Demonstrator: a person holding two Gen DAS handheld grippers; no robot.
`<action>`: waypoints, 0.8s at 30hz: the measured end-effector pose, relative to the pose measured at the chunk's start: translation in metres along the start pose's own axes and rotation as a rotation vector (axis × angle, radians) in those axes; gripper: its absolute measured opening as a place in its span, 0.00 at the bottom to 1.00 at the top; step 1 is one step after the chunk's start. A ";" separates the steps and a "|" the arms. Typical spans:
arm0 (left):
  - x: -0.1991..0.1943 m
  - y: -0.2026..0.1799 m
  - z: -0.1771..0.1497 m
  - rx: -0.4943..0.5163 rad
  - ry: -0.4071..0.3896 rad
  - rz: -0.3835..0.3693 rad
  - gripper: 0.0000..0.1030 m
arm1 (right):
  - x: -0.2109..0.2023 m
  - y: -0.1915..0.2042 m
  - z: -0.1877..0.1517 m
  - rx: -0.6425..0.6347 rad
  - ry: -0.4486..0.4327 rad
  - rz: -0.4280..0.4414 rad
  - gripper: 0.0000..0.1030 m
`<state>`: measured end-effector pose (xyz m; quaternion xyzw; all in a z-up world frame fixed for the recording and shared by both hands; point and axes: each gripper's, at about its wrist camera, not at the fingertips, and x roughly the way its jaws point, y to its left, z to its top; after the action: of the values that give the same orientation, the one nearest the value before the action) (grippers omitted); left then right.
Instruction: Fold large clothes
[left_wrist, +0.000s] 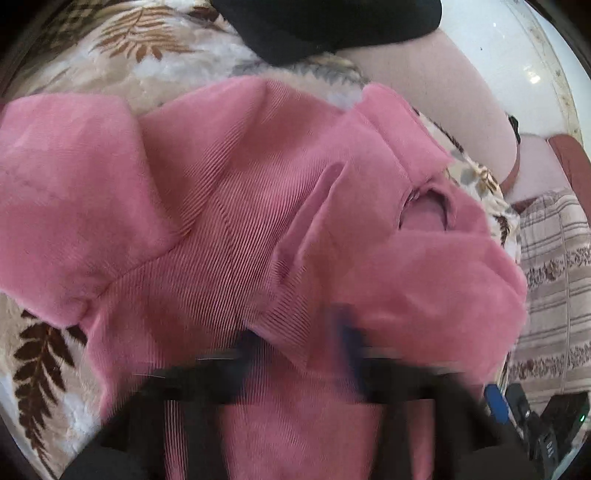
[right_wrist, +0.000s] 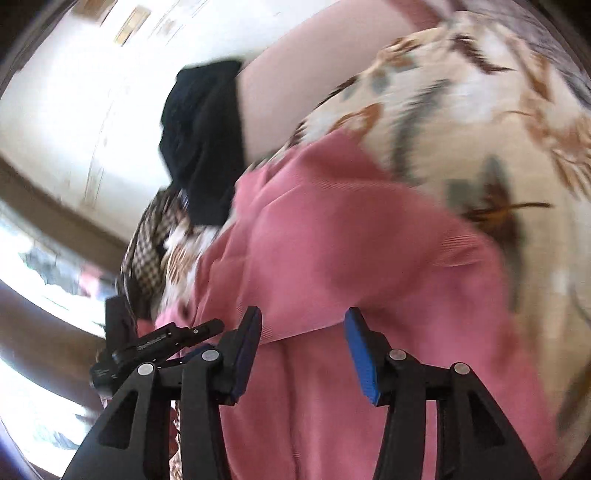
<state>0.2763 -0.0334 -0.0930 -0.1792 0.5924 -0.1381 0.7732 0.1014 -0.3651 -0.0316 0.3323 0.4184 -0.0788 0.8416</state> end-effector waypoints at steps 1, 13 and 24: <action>-0.007 -0.001 0.000 -0.013 -0.025 -0.006 0.05 | -0.005 -0.007 0.001 0.016 -0.014 0.000 0.47; -0.088 0.031 -0.032 -0.032 -0.241 0.069 0.05 | -0.009 -0.058 0.014 0.270 -0.025 0.147 0.49; -0.086 0.036 -0.023 -0.046 -0.217 0.018 0.05 | 0.059 -0.036 0.075 0.089 -0.032 -0.123 0.60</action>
<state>0.2317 0.0330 -0.0396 -0.2054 0.5099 -0.0974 0.8296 0.1737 -0.4307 -0.0618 0.3416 0.4207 -0.1541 0.8262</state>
